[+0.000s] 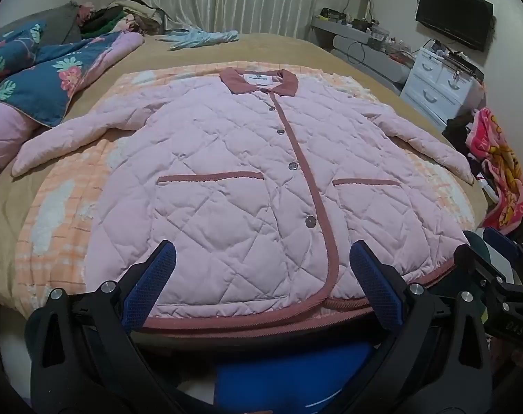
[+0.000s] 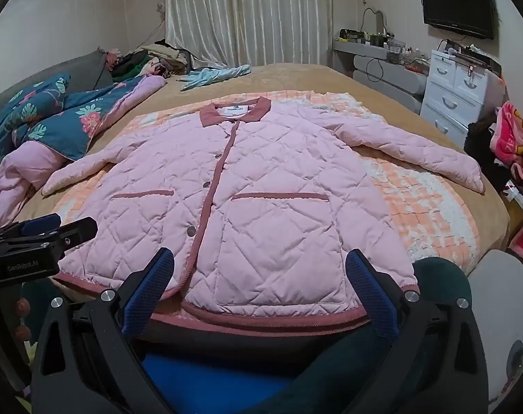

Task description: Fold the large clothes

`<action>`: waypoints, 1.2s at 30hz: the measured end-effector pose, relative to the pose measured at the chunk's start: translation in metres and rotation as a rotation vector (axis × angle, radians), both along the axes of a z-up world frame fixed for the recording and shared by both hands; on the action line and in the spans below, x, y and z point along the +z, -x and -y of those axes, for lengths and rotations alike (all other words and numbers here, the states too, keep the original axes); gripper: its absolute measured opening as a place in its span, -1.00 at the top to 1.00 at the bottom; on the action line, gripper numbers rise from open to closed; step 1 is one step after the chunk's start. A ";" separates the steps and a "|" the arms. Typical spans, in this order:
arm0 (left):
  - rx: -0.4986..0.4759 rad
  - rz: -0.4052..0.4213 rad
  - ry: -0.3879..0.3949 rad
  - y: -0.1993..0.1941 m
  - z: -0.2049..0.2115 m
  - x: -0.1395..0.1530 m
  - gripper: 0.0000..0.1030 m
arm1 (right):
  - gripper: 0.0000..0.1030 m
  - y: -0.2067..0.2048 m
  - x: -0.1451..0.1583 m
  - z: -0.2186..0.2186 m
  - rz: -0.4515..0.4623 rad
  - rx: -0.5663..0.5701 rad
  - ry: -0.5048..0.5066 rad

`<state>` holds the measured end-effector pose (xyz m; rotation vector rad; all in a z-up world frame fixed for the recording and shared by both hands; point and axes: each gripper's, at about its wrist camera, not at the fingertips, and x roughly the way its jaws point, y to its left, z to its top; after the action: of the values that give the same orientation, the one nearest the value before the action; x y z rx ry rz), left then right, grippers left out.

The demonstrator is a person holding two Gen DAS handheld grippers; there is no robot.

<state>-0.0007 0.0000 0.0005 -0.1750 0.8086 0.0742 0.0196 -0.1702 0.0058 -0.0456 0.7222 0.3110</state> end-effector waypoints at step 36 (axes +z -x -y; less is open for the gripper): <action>-0.007 0.020 -0.016 -0.001 -0.004 0.017 -0.84 | -0.92 0.005 0.003 -0.002 0.005 0.015 -0.010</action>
<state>0.0006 0.0038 0.0174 -0.1575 0.7889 0.0720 0.0147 -0.1680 0.0088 -0.0420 0.7159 0.3289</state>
